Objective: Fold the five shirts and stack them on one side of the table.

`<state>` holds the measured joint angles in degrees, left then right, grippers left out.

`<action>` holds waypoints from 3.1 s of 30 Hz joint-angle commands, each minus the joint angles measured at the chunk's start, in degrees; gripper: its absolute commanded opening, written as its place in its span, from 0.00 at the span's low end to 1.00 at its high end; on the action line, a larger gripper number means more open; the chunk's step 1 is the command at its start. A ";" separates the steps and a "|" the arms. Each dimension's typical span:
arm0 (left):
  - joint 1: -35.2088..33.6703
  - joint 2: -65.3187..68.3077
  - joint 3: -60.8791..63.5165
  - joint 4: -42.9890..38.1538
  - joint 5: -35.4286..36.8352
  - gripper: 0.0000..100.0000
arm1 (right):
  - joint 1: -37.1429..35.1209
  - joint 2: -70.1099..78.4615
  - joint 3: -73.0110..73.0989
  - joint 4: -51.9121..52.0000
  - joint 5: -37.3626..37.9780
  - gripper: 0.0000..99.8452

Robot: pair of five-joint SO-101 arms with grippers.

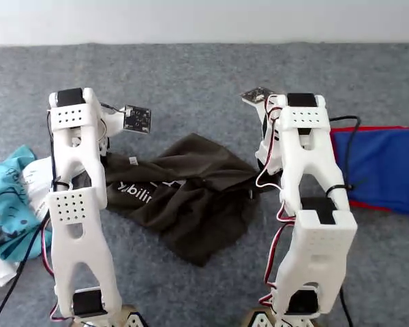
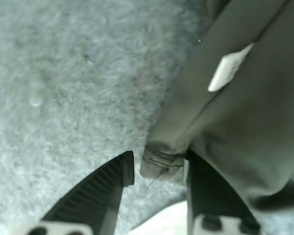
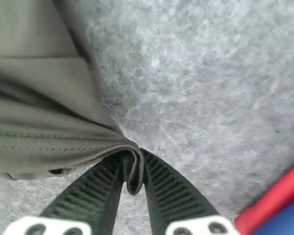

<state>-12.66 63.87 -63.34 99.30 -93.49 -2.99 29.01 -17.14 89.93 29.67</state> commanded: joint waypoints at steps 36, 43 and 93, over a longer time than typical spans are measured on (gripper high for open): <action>1.67 -22.07 -13.41 1.05 55.65 0.01 | -0.22 -1.10 -56.62 12.70 -16.70 0.01; 1.76 -31.56 -24.13 1.14 90.46 0.01 | 0.13 -1.10 -78.51 9.10 -23.65 0.01; 2.55 -79.91 82.77 -79.38 95.65 0.01 | -2.59 -26.42 -5.19 -51.56 -16.79 0.01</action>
<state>-9.85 -23.78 20.44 33.63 2.68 -5.01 -1.32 -22.33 44.48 12.44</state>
